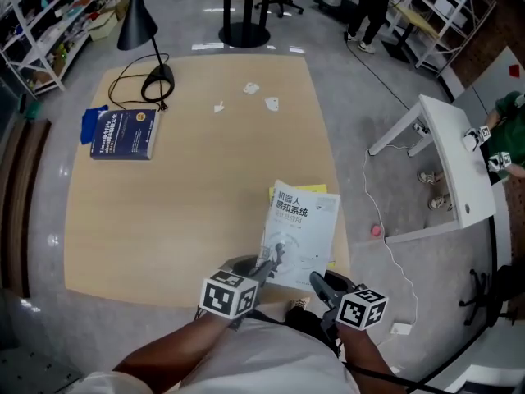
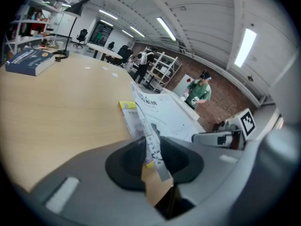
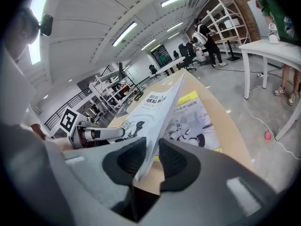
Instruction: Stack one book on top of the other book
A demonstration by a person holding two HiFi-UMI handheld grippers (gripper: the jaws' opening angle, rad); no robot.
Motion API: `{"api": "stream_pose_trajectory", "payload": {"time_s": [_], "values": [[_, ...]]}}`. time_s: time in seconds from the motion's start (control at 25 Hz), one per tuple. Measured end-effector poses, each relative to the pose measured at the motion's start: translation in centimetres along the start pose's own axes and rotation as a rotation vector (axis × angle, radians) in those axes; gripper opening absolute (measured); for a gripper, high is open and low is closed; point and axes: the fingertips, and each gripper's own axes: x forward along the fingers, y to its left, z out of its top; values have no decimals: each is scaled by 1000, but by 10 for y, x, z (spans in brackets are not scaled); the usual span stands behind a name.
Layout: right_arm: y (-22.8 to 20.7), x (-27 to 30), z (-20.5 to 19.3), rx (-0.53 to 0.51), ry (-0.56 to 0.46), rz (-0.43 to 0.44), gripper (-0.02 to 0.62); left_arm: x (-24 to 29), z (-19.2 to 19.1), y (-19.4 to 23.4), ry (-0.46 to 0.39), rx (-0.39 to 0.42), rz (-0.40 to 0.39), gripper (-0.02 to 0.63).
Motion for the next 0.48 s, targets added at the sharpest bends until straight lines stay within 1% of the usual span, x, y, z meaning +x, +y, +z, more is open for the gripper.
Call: {"api": "stream_pose_trajectory", "payload": {"time_s": [0.2, 0.4, 0.48], "values": [[-29, 10, 16, -59, 77, 81, 89, 22, 3, 0, -56, -81, 87, 103], [-59, 11, 30, -147, 173, 189, 89, 44, -4, -13, -146, -197, 201, 104], [-68, 12, 36, -175, 188, 224, 89, 51, -4, -17, -175, -211, 237, 106]]}}
